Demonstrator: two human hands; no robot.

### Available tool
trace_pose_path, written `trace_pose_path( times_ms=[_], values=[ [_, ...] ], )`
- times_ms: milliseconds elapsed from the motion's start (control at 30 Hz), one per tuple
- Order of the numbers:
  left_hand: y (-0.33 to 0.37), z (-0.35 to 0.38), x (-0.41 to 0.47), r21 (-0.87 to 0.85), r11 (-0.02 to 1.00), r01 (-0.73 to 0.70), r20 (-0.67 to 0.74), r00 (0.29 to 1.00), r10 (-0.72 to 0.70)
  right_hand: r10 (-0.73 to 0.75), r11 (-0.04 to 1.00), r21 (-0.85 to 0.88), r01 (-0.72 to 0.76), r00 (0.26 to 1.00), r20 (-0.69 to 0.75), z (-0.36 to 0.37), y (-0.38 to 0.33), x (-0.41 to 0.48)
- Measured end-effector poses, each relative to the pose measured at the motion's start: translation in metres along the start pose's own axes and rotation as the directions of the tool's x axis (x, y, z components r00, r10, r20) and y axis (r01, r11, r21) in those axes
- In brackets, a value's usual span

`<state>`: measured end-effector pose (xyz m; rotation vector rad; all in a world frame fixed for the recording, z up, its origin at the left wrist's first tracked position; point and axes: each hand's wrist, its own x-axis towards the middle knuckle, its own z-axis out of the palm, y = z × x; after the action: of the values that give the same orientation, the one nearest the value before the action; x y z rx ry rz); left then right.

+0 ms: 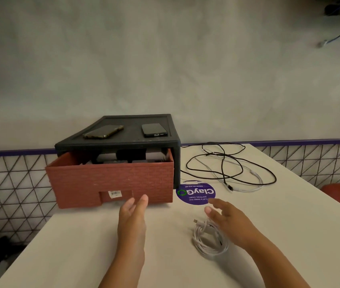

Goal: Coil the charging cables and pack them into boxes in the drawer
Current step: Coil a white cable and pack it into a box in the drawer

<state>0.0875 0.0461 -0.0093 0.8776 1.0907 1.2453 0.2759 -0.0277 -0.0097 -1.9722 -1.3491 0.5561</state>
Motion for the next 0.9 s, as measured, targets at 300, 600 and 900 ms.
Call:
trace_pose_path(
  times_ms=[300, 600, 900],
  values=[
    [0.039, -0.036, 0.047, -0.344, 0.898, 0.273, 0.112, 0.962, -0.25, -0.168, 0.984, 0.03, 0.173, 0.978, -0.127, -0.008, -0.054, 0.051],
    [0.048, -0.028, 0.079, -0.563, 0.759, 0.326, 0.129, 0.942, -0.309, -0.183, 0.978, 0.049, 0.203, 0.948, -0.261, -0.005, -0.111, 0.12],
    [0.044, -0.027, 0.076, -0.6, 0.749, 0.281, 0.077, 0.952, -0.296, -0.135, 0.98, 0.091, 0.18, 0.921, -0.366, 0.006, -0.115, 0.152]
  ],
)
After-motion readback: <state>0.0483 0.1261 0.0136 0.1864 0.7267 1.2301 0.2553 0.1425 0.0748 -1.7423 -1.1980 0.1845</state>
